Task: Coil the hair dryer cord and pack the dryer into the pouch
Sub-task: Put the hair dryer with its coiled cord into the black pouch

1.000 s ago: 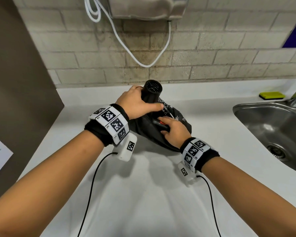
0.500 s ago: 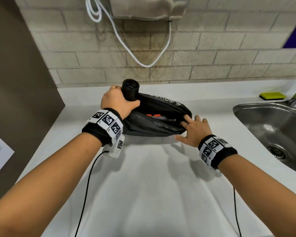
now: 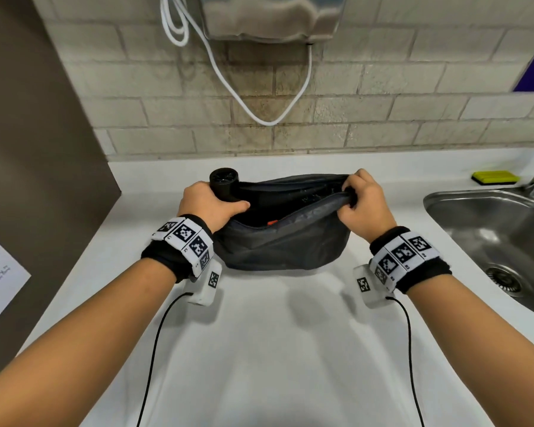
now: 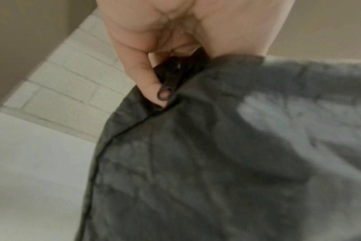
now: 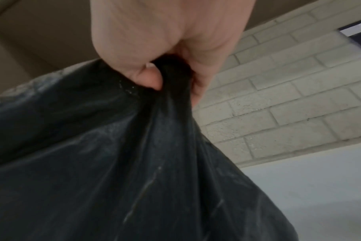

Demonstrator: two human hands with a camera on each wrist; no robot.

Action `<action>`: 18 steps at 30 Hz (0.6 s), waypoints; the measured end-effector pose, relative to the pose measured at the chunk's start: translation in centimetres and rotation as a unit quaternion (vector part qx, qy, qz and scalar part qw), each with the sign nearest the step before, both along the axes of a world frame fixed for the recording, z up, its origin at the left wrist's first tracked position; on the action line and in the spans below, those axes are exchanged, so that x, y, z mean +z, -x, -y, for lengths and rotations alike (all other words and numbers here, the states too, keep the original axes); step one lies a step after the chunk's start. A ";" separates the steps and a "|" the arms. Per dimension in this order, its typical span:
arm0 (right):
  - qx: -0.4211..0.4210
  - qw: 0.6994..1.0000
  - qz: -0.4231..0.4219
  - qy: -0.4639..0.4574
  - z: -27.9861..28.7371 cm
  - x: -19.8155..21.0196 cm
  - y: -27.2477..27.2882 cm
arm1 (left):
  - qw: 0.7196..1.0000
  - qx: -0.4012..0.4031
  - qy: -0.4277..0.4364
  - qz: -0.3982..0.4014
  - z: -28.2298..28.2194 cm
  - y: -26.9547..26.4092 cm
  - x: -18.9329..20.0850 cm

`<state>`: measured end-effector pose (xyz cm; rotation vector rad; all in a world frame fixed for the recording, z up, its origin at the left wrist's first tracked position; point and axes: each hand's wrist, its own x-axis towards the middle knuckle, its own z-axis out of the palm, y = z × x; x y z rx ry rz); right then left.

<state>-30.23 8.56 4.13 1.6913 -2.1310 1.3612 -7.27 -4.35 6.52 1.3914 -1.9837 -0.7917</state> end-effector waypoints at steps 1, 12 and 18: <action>-0.002 1.000 0.008 0.005 0.0 0.2 -0.1 | 1.000 -0.004 -0.004 0.003 0.0 0.0 -0.3; -0.070 0.990 -0.020 -0.123 -0.9 -0.2 1.8 | 0.984 -0.136 -0.004 0.116 0.8 -0.4 0.2; -0.101 0.988 -0.016 -0.112 -1.1 0.2 2.5 | 0.972 -0.206 -0.015 0.115 1.5 -1.1 3.1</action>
